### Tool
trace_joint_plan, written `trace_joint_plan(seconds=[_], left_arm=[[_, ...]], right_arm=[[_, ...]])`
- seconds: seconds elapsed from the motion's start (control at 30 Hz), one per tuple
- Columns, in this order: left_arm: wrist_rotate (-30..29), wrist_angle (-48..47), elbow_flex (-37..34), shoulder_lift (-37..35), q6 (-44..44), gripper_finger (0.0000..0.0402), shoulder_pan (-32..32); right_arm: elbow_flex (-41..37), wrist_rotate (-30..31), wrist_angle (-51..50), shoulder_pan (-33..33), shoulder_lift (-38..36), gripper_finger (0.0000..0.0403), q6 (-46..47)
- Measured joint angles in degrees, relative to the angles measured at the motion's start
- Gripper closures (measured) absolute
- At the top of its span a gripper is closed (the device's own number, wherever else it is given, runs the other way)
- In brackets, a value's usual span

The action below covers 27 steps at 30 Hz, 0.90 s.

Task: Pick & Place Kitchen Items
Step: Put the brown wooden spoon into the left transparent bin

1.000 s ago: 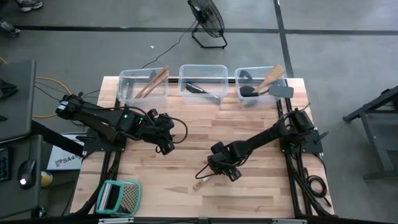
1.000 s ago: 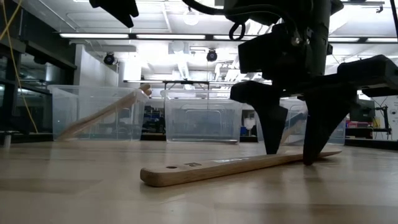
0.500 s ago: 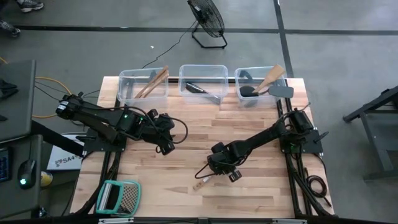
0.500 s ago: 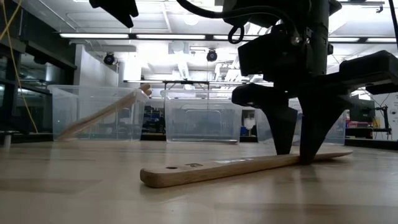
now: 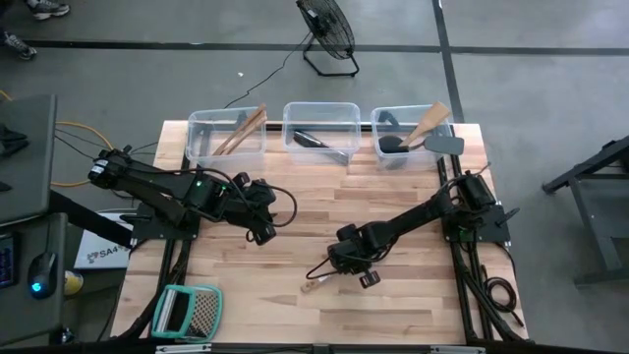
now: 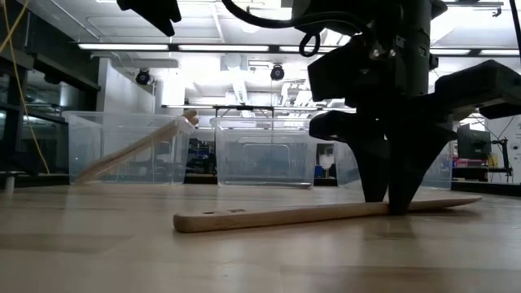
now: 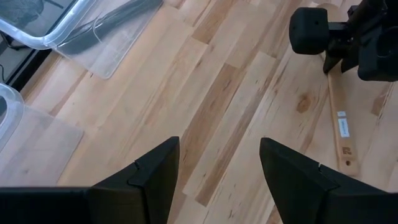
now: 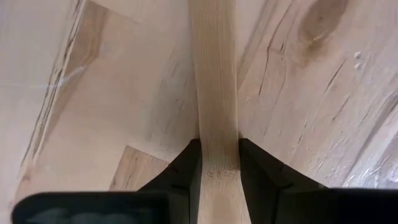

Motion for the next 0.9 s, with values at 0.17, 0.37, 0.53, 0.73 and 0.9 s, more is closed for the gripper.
trace_joint_plan(seconds=[0.17,0.37,0.53,0.73,0.9], left_arm=[[0.0,0.1,0.0,0.0,1.0,0.0184,0.0],[-0.1,0.2,0.0,0.0,1.4,0.0184,0.1],[-1.6,0.5,0.0,0.0,1.8,0.0184,0.1],[-3.6,0.6,0.0,0.1,4.2,0.0184,0.2],[-7.4,0.5,0.1,0.1,4.8,0.0184,0.2]], right_arm=[[0.0,-0.1,-0.8,-0.2,-1.7,0.0324,2.2],[-0.1,-0.8,-3.3,-1.1,-4.7,0.0326,6.2],[0.0,-0.6,-7.6,-2.2,-8.0,0.0327,9.4],[0.0,2.1,-14.7,-4.0,-13.5,0.0327,12.0],[0.0,5.0,-20.4,-6.5,-19.2,0.0327,13.8]])
